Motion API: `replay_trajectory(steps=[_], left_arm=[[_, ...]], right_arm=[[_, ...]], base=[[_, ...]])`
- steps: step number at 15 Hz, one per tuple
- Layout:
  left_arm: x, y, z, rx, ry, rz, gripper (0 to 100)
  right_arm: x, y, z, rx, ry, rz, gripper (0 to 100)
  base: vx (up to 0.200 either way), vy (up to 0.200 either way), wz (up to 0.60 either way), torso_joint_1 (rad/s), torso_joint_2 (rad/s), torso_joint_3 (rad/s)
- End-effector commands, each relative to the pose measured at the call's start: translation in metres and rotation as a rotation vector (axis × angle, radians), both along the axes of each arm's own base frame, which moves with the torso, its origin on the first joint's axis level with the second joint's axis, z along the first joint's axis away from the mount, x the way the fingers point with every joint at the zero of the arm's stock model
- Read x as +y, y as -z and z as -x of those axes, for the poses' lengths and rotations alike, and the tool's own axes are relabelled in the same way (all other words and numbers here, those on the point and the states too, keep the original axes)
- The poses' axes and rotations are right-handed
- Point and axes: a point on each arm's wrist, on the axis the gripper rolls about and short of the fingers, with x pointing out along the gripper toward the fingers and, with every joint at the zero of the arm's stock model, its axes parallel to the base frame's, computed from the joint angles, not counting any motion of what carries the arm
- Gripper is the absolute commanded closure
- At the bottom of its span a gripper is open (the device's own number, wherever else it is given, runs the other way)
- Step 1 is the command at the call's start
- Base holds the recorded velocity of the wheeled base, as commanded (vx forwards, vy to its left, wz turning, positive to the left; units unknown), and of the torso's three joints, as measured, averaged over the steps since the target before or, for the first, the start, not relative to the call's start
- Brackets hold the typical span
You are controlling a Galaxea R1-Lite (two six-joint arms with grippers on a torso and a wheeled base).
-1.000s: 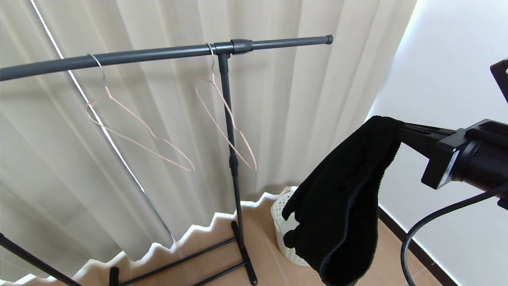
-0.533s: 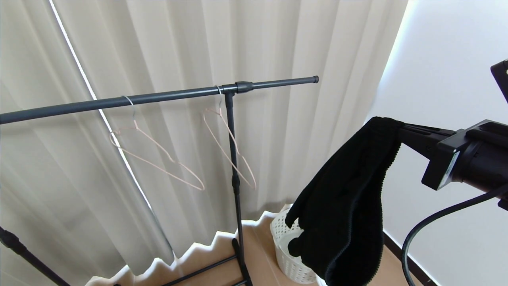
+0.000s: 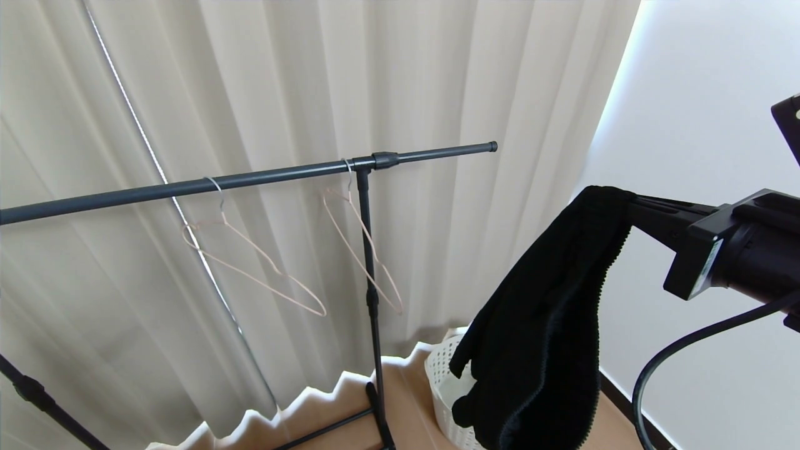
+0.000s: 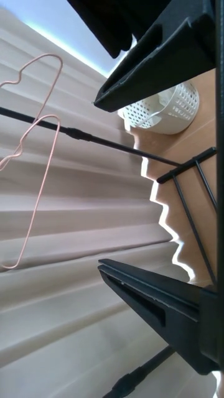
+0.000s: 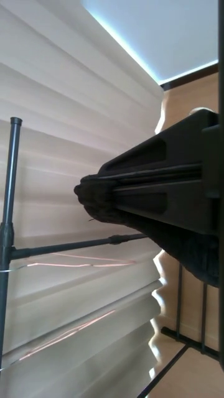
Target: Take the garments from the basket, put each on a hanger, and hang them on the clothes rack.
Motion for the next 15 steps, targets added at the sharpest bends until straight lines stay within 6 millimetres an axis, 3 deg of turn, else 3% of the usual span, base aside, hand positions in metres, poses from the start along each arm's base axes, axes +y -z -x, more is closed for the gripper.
replay_trajectory(steps=[1, 8, 15], left_arm=[[0.0000, 0.0000, 0.0000, 0.000, 0.001, 0.002, 0], [0.0001, 0.0000, 0.0000, 0.000, -0.004, 0.002, 0], [0.0000, -0.0001, 0.0000, -0.001, -0.002, 0.002, 0]], right_arm=[[0.0005, 0.0005, -0.0006, 0.002, 0.000, 0.002, 100], [-0.0013, 0.0062, 0.0008, -0.011, -0.001, 0.050, 100], [-0.0031, 0.0067, -0.0023, -0.038, 0.015, 0.043, 100]], base=[[0.000, 0.000, 0.00, 0.168, -0.35, -0.178], [0.000, 0.000, 0.00, 0.120, -0.26, -0.130], [0.000, 0.000, 0.60, 0.009, 0.00, -0.003]])
